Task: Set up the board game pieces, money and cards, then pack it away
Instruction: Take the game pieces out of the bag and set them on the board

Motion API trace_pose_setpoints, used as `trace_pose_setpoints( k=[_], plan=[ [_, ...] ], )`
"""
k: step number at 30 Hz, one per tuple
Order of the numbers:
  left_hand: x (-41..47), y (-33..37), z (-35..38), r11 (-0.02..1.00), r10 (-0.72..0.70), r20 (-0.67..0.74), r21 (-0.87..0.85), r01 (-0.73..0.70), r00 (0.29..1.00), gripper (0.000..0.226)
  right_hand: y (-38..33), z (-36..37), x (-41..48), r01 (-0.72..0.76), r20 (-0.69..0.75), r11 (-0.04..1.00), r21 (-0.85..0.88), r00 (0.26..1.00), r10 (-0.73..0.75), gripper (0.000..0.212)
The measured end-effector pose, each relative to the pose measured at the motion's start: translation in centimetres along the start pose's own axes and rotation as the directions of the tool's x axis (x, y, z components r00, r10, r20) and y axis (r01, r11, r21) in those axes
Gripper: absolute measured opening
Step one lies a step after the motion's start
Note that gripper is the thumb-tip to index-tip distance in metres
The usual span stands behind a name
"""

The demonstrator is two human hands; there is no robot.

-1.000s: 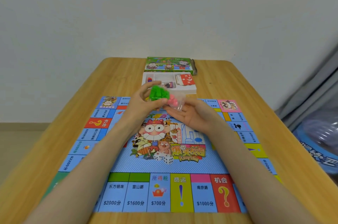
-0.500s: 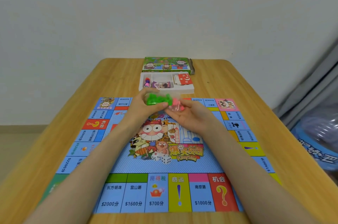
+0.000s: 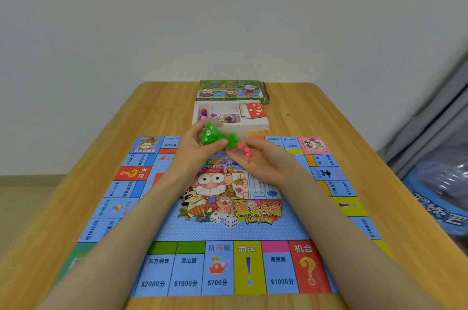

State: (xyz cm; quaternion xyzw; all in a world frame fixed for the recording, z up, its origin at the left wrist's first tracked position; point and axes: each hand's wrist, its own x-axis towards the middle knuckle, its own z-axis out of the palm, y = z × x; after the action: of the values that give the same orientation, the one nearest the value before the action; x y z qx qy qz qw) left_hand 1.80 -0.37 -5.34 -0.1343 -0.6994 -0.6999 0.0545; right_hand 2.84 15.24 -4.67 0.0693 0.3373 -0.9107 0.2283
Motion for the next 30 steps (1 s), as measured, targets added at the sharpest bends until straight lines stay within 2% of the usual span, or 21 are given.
trace_pose_setpoints(
  k=[3,7,11,17,24,30],
  plan=[
    [-0.03,-0.05,0.01,1.0,0.002,-0.007,-0.015,-0.002,1.0,0.023,0.12,0.24,-0.18,0.009,-0.001,0.999,-0.038,1.0,-0.009,0.026],
    [0.03,-0.34,-0.08,1.0,-0.005,-0.014,-0.025,0.004,1.0,0.016,0.01,0.28,-0.12,0.008,-0.039,0.999,0.05,0.999,-0.006,0.023],
    [0.09,-0.4,0.0,1.0,-0.014,0.003,-0.017,0.014,1.0,0.017,0.03,0.34,-0.13,0.018,-0.069,0.998,0.063,0.997,-0.014,0.032],
    [-0.15,-0.02,0.26,0.999,0.043,-0.064,0.009,-0.042,0.997,0.03,-0.01,0.29,-0.18,0.008,-0.047,0.998,0.057,0.999,-0.006,0.025],
    [-0.1,-0.18,0.3,1.0,0.025,-0.049,0.009,-0.024,0.998,0.014,0.14,0.39,-0.27,-0.011,-0.034,1.0,-0.023,0.999,0.01,0.016],
    [-0.08,-0.25,0.28,0.999,0.032,-0.029,0.02,-0.031,0.999,0.006,-0.01,0.44,-0.26,0.019,-0.064,0.999,0.038,0.998,-0.016,0.028]
  ],
)
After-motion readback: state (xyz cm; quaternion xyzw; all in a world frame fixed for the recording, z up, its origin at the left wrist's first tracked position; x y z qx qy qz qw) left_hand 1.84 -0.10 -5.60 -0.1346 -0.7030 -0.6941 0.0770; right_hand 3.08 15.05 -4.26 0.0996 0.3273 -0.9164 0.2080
